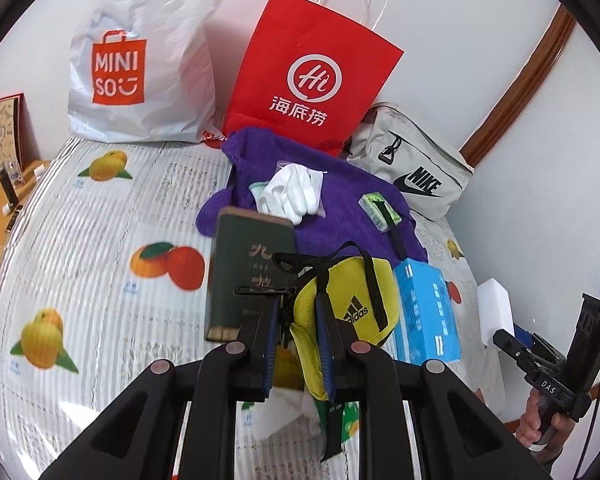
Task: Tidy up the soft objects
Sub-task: 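Carry the pouch and sponge onto the purple towel and open both tools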
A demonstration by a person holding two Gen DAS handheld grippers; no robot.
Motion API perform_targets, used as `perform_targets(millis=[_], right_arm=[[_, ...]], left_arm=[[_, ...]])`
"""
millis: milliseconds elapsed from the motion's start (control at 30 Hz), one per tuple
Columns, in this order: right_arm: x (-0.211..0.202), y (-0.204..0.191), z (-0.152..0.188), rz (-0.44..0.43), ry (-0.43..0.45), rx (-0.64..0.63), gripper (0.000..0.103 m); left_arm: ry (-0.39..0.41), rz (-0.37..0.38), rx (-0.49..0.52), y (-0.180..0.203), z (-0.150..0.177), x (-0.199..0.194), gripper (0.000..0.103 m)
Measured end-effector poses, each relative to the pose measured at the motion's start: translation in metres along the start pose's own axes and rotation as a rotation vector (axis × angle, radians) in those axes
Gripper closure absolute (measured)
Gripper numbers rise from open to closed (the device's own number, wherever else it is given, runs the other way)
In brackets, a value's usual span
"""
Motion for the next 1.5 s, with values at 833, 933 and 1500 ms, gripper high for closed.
perform_targets(millis=[833,933,1500], right_arm=[[0.087,0.02,-0.095,-0.051,-0.016,0.023,0.044],[0.102,0.021,-0.102,-0.058,-0.031,0.02,0.044],[0.189,0.027,-0.123,-0.069,-0.147,-0.015,0.044]], left_arm=[[-0.026,-0.018,0.031,0.033,-0.074,0.067,0.086],[-0.043,-0.024,0.04,0.038,-0.083,0.084,0.086],[-0.124,-0.135,0.112,0.046,-0.109,0.175,0.085]])
Point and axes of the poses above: each gripper's, at about its wrist camera, not at the fingertips, and x roughly the way its jaws point, y to its right, z to its underside, the point moved 6 cm from there along x, roughly the way its jaws point, and after that the axes turned 12 degrees about -z, right-handed, at the moved point
